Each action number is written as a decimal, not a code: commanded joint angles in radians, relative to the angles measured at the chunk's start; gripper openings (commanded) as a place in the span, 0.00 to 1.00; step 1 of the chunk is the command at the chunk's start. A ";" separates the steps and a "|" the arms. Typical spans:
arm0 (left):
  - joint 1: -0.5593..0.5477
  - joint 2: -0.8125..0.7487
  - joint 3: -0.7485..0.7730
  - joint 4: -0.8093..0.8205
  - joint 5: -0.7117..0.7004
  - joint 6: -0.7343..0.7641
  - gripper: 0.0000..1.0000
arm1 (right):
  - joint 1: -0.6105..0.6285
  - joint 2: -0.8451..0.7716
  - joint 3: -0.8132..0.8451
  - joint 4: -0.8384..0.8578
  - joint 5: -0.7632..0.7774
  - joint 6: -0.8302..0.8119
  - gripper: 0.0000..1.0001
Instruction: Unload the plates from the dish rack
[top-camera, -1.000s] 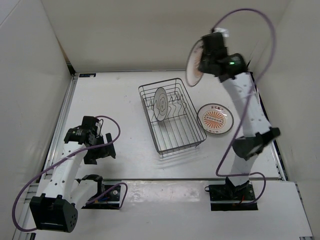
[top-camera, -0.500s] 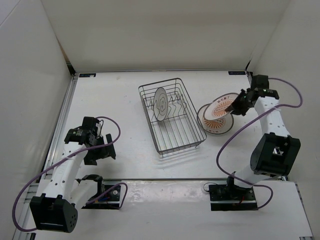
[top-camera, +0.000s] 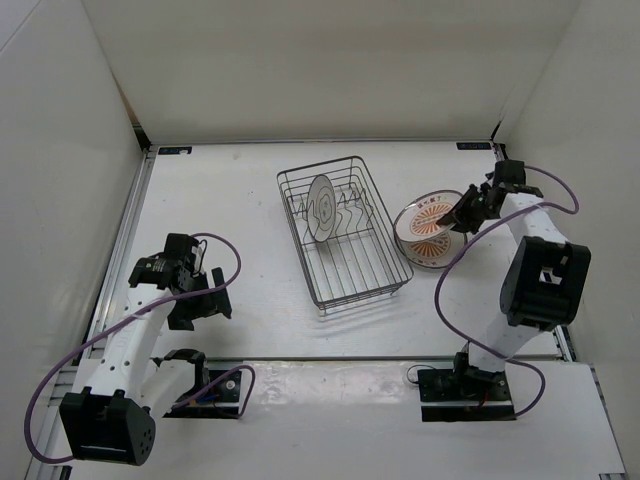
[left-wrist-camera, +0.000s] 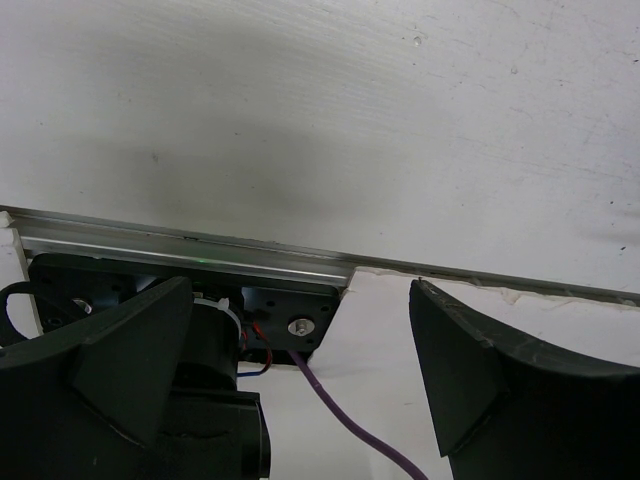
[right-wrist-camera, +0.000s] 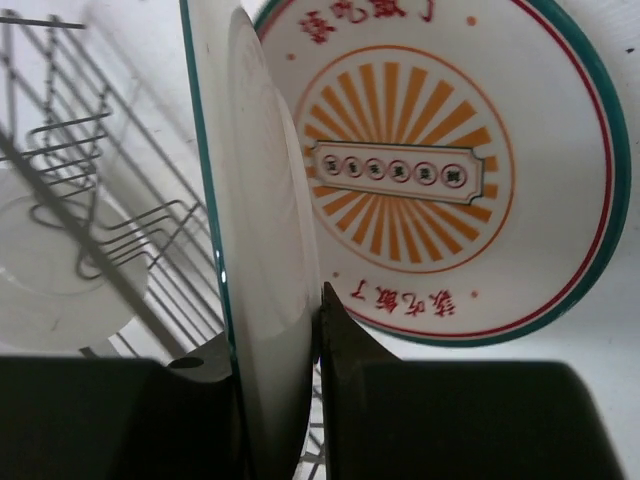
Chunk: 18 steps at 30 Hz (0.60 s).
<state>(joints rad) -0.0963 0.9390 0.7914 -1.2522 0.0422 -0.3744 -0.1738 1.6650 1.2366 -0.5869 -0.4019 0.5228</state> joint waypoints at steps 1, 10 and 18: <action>-0.005 -0.011 -0.004 0.008 -0.005 0.006 1.00 | -0.009 0.036 0.055 0.009 -0.052 -0.047 0.00; -0.006 -0.002 -0.001 0.010 -0.011 0.009 1.00 | -0.013 0.015 -0.019 -0.037 -0.002 -0.092 0.13; -0.005 0.004 -0.003 0.014 -0.007 0.011 1.00 | -0.015 0.010 -0.034 -0.131 0.110 -0.113 0.41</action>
<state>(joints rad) -0.0990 0.9474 0.7914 -1.2510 0.0410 -0.3737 -0.1822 1.7081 1.2037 -0.6598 -0.3462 0.4389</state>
